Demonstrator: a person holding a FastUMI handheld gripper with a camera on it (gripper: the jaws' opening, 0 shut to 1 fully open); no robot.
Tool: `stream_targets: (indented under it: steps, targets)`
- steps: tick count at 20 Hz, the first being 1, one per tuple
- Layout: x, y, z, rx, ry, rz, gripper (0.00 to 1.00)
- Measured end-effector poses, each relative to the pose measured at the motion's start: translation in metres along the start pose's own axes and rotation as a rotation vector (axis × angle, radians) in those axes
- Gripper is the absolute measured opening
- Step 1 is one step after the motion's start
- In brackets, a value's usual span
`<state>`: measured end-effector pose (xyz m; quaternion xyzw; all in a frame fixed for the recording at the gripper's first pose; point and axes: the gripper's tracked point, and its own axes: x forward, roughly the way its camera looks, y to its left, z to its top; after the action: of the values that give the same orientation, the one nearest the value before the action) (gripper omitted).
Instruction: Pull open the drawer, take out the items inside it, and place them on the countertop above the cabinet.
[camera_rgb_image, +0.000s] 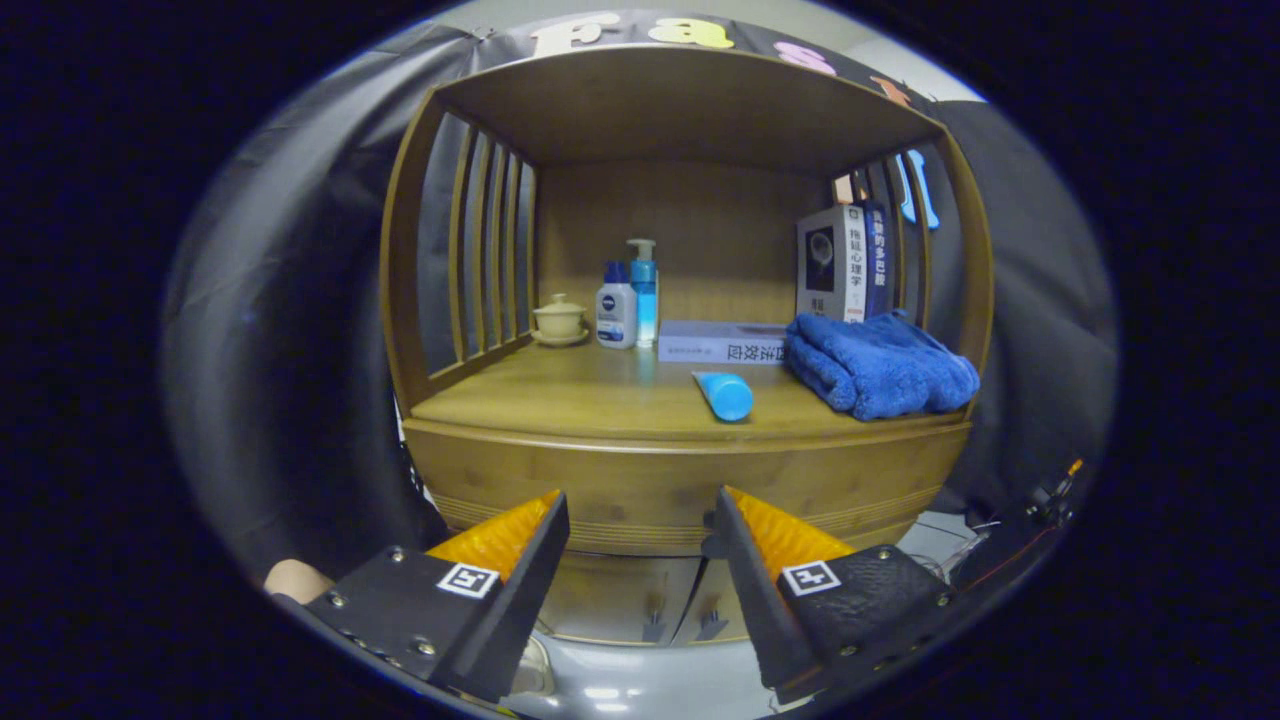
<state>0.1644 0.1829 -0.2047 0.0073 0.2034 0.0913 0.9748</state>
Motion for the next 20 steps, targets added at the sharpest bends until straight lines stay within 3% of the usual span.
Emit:
stream_targets:
  steps: [10, 20]
  targets:
    - [-0.071, -0.005, 0.053, -0.024, -0.098, 0.015, 0.88]
    - [-0.134, -0.053, 0.109, -0.080, -0.253, -0.080, 0.88]
